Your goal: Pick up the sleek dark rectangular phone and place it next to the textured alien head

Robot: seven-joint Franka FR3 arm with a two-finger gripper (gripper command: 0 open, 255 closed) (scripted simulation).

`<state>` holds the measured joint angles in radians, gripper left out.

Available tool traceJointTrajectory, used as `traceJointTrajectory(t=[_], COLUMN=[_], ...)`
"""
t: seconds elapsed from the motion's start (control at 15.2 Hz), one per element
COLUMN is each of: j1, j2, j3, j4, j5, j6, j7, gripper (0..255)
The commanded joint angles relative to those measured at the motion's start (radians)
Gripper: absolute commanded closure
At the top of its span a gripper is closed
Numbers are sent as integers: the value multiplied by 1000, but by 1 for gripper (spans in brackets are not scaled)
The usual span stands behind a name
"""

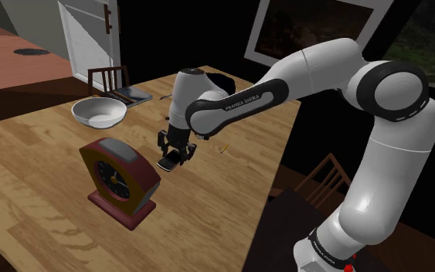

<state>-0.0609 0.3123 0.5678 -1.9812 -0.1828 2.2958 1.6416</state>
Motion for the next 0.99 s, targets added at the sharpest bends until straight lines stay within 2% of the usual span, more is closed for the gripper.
traceJointTrajectory(t=[0.0, 0.92], j1=[-4, -26], j2=[-14, -106], j3=[5, 30], j4=[8, 94], j5=[11, 81], j6=[-20, -183], j7=[-7, -50], gripper=[255, 255])
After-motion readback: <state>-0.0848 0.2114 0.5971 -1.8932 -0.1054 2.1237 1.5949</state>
